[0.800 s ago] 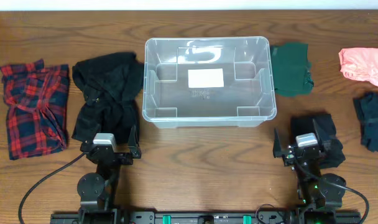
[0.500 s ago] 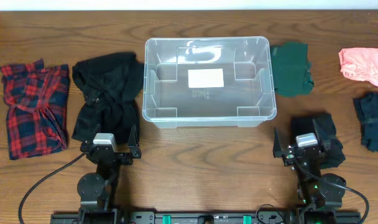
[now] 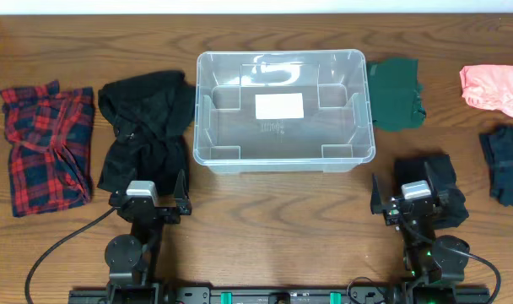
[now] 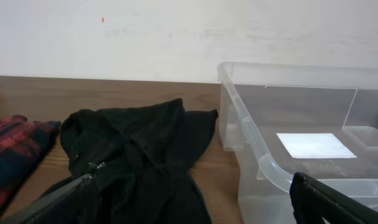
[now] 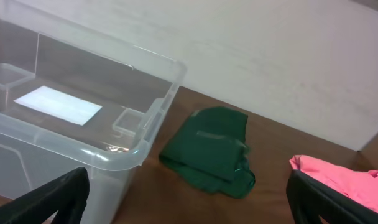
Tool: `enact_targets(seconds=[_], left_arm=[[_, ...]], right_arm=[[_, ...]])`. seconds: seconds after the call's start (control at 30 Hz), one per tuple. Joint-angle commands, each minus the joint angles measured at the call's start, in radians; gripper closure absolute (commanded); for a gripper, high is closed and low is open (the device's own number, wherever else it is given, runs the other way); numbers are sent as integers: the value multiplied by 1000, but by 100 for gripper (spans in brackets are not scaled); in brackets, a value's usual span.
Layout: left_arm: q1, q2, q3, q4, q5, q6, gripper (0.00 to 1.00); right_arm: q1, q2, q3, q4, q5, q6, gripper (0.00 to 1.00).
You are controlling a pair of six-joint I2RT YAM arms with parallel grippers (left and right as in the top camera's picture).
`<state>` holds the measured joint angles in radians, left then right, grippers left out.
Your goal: Pack container
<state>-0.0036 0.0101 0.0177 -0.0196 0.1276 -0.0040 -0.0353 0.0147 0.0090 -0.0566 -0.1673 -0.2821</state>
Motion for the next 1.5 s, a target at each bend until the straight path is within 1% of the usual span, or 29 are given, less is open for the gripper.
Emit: enact_targets(seconds=[0.0, 0.73, 0.83, 0.93, 1.0, 1.13, 1.37, 1.47], left_arm=[[4, -6, -14, -40, 19, -9, 2], [4, -6, -14, -36, 20, -10, 2], [5, -6, -5, -26, 22, -64, 2], [5, 13, 51, -54, 22, -118, 2], [5, 56, 112, -79, 15, -126, 2], [14, 230, 288, -188, -27, -125, 2], [58, 704, 659, -463, -34, -124, 2], [60, 872, 768, -538, -33, -125, 2]], right_arm=[[-14, -2, -3, -4, 2, -14, 1], [-14, -2, -3, -4, 3, -14, 1], [-14, -2, -3, -4, 3, -14, 1], [-14, -2, -3, -4, 2, -14, 1], [-14, -2, -3, -4, 2, -14, 1], [-14, -2, -3, -4, 2, -14, 1], [-14, -2, -3, -4, 3, -14, 1], [-14, -2, -3, -4, 3, -14, 1]])
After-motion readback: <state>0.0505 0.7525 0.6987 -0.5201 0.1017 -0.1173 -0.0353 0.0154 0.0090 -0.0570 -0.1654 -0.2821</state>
